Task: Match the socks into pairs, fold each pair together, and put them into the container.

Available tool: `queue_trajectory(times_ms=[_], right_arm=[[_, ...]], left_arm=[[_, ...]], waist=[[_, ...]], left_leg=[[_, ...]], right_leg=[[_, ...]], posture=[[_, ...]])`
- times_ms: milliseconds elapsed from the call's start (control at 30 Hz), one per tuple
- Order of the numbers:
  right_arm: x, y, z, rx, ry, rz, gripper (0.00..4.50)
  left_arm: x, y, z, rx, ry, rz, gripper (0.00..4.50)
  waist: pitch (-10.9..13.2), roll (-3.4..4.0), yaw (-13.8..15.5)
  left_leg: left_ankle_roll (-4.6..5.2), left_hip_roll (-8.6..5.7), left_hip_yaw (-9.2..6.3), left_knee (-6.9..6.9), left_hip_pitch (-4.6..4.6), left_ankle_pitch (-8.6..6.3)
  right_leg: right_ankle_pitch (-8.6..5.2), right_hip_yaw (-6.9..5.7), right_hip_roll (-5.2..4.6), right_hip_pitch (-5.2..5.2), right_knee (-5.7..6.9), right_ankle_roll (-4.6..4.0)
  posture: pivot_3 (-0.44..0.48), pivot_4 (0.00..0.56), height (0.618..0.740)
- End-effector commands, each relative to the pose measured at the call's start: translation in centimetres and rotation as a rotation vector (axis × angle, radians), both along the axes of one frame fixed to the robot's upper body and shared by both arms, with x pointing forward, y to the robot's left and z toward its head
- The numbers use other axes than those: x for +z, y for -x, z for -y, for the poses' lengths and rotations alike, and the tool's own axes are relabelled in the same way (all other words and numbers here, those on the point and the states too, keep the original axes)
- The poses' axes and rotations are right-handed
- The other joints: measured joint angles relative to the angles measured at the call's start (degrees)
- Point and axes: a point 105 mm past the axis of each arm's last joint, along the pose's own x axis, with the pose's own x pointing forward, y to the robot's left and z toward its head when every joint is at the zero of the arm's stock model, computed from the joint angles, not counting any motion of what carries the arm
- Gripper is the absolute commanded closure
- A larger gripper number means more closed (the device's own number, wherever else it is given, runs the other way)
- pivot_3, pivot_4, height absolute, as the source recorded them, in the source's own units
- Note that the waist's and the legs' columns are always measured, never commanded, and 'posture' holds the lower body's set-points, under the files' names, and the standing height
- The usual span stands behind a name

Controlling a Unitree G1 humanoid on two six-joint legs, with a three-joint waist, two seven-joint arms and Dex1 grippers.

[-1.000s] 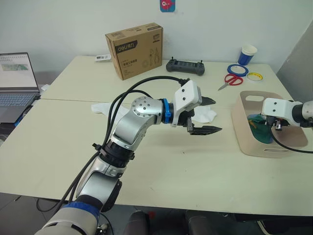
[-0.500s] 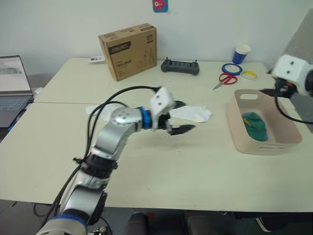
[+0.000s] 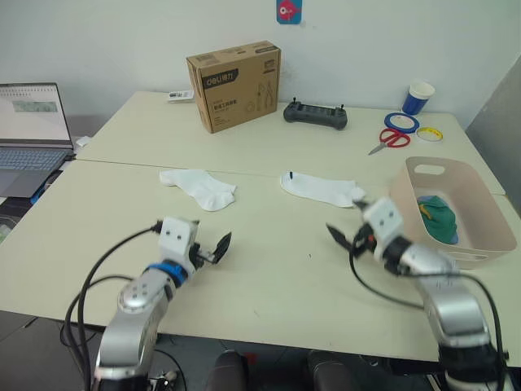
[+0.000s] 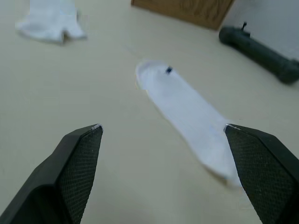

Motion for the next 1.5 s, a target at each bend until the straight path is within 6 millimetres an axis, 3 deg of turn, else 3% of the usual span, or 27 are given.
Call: queue_trajectory(times_ms=[33,200,467,567,700,900,1067,1233,1367,1500], right_arm=[[0.1,1.1,-0.1,-0.014,-0.020,0.089,0.03],[1.7,0.2,-1.3,-0.003,-0.065,0.159,0.03],[3.7,-1.0,-3.2,0.131,-0.076,0.129,0.03],[4.1,-1.6,-2.9,0.130,-0.064,0.124,0.03],[4.8,-2.2,-2.5,0.105,-0.079,0.133,0.03],[4.7,-0.8,-3.5,0.198,-0.124,0.103,0.03],[4.6,1.7,-5.2,0.368,-0.106,0.093,0.00],[5.1,2.1,-5.7,0.408,-0.125,0.082,0.00],[5.3,2.3,-5.9,0.431,-0.155,0.074,0.00],[5.5,1.9,-5.4,0.417,-0.162,0.081,0.00]], left_arm=[[1.4,1.0,0.0,0.023,-0.024,0.089,0.00],[1.7,1.1,0.2,0.019,-0.039,0.094,0.00],[4.1,-4.9,-2.3,-0.039,-0.221,0.128,0.00],[3.2,-7.3,-3.4,-0.074,-0.241,0.031,0.00],[1.7,-8.6,-3.8,-0.115,-0.232,-0.055,0.00],[0.9,-10.1,-5.0,-0.058,-0.154,-0.100,0.00],[0.7,-10.5,-4.8,-0.083,-0.187,-0.089,1.53],[1.7,-10.6,-3.9,-0.094,-0.164,-0.050,3.17],[1.8,-9.6,-3.4,-0.129,-0.162,-0.045,4.46],[1.8,-8.0,-1.4,-0.220,-0.166,-0.076,4.49]], waist=[[-0.04,0.00,-0.49],[-0.03,-0.01,-2.33],[-0.07,-0.08,-1.81],[-0.06,-0.09,-1.70],[-0.06,-0.10,-1.81],[-0.06,-0.11,-1.67],[-0.06,-0.11,-1.82],[-0.06,-0.11,-1.89],[-0.05,-0.12,-1.85],[-0.05,-0.12,-1.78]], left_leg=[[0.00,0.04,0.02,0.00,0.04,0.00],[0.01,0.18,0.14,-0.07,0.48,0.00],[0.02,0.20,-0.07,-0.11,0.44,-0.01],[0.03,0.19,-0.03,-0.13,0.40,-0.01],[0.03,0.21,-0.04,-0.13,0.34,-0.01],[0.03,0.23,-0.08,-0.13,0.35,-0.01],[0.03,0.24,-0.06,-0.12,0.35,-0.01],[0.02,0.25,-0.09,-0.11,0.36,-0.01],[0.02,0.26,-0.07,-0.12,0.33,-0.01],[0.02,0.27,-0.08,-0.13,0.31,-0.01]], right_leg=[[-0.01,0.03,0.05,0.01,0.01,0.02],[-0.03,0.18,0.21,0.10,0.16,-0.01],[-0.09,0.13,0.45,0.13,0.14,-0.11],[-0.10,0.11,0.40,0.13,0.12,-0.13],[-0.09,0.08,0.42,0.05,0.15,-0.13],[-0.11,0.02,0.43,0.07,0.17,-0.09],[-0.12,0.05,0.44,0.07,0.18,-0.07],[-0.12,0.05,0.46,0.07,0.19,-0.06],[-0.11,0.06,0.45,0.07,0.17,-0.08],[-0.11,0.03,0.44,0.05,0.18,-0.09]], posture=[[0.000,0.150,0.740],[0.000,0.150,0.740],[0.000,0.150,0.740],[0.000,0.150,0.740],[0.000,0.150,0.740],[0.000,0.150,0.740],[0.000,0.150,0.740],[0.000,0.150,0.740],[0.000,0.150,0.740],[0.000,0.150,0.740]])
